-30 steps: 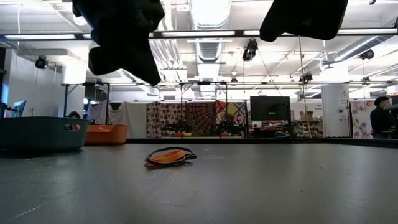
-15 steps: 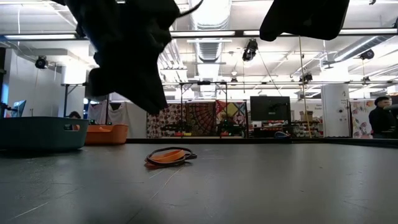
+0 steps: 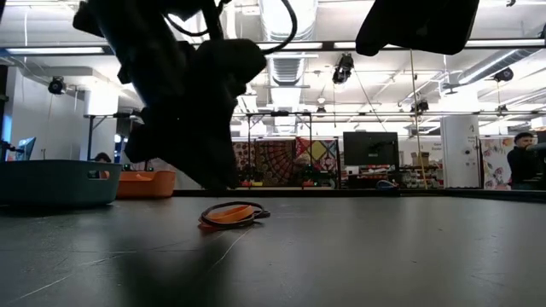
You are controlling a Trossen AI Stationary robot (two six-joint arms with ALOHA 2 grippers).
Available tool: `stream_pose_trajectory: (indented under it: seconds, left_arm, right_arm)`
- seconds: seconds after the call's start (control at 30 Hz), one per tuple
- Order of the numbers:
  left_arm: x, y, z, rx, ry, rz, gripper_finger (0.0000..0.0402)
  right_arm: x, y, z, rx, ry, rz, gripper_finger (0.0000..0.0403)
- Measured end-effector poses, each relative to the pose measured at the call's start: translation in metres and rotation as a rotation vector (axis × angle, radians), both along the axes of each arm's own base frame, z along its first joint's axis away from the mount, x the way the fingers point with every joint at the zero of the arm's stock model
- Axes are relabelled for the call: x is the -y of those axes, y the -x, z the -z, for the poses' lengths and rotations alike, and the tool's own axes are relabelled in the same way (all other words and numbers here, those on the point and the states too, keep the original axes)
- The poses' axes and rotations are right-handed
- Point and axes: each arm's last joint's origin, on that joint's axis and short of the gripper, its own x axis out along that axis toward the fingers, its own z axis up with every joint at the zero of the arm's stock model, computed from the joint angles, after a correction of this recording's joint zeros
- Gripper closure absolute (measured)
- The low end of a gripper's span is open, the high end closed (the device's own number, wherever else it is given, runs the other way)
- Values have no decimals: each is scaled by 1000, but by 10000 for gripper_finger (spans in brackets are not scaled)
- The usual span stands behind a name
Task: Sort rubber bands into baskets
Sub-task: Put the purple rubber band into the green bin
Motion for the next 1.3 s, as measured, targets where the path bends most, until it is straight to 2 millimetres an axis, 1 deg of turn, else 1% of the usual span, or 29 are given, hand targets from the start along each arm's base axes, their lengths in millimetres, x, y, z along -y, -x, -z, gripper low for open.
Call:
stream_pose_trajectory:
  seconds: [0.13, 0.37, 0.53, 0.7, 0.8, 0.87, 0.97, 1.03, 1.17, 1.23, 1.3]
  left_arm:
    - [1, -1, 8, -22, 1, -1, 315]
    - [1, -1, 9, -25, -6, -3, 315]
    - [1, -2, 17, -47, -14, 4, 315]
    - [3, -3, 20, -50, -18, 6, 317]
    - [3, -2, 19, -46, -29, 9, 329]
    - [3, -2, 19, -49, -35, 18, 349]
    - [2, -2, 19, -50, -38, 24, 389]
    - [2, -2, 19, -50, -39, 25, 396]
    - [2, 0, 13, -44, -28, 29, 400]
    - [2, 2, 4, -23, -23, 35, 401]
    - [2, 3, -10, 15, -17, 49, 401]
  right_arm:
    - [0, 0, 0, 1, -7, 7, 223]
    - [0, 0, 0, 1, -7, 7, 223]
    - [0, 0, 0, 1, -7, 7, 223]
    - [0, 0, 0, 0, -7, 7, 223]
    - [0, 0, 0, 0, -7, 7, 223]
    - [0, 0, 0, 0, -7, 7, 223]
    - [0, 0, 0, 0, -7, 7, 223]
    - [0, 0, 0, 0, -7, 7, 223]
    - [0, 0, 0, 0, -7, 7, 223]
    - [0, 0, 0, 0, -7, 7, 223]
    - [0, 0, 0, 0, -7, 8, 223]
